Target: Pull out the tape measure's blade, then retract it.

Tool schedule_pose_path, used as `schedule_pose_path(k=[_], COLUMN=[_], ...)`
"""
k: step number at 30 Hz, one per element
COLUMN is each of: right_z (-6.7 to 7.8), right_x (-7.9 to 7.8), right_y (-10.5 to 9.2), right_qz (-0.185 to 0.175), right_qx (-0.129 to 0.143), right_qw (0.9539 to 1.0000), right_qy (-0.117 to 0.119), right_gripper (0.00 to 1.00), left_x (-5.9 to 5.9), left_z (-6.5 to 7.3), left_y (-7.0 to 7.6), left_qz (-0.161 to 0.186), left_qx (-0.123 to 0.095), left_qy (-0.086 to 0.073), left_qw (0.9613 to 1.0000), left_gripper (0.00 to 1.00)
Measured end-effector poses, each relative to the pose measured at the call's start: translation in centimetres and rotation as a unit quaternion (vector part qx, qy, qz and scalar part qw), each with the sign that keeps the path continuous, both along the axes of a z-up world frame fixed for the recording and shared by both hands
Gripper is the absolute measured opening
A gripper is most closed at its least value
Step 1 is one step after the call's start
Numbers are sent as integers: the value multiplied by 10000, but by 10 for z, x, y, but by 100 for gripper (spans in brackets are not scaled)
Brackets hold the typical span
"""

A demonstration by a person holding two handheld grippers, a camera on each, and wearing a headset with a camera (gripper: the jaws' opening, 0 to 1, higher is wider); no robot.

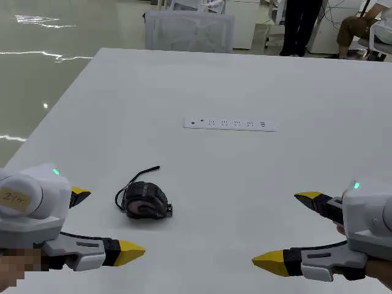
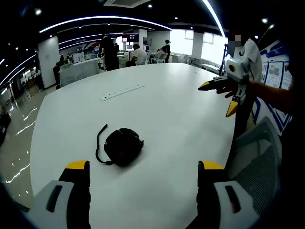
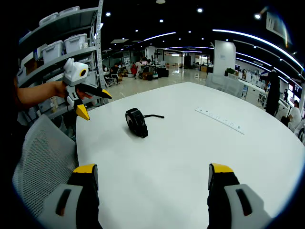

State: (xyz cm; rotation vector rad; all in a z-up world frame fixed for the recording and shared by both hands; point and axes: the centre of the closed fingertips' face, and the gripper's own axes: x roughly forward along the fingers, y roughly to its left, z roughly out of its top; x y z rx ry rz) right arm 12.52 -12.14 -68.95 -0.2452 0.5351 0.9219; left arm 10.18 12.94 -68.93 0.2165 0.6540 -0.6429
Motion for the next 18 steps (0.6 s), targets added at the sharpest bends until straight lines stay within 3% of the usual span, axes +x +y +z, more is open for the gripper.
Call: schedule_pose_path(k=[18], right_z=[1], right_x=[-1], right_y=[-1], right_qz=[38], right_qx=[-16], right_qw=[10000], right_qy=[-26], right_gripper=[99], left_x=[3], left_z=[1], left_y=[1], left_qz=[-70], left_qx=[72], left_qy=[-55], left_qw=[9999], left_gripper=[91])
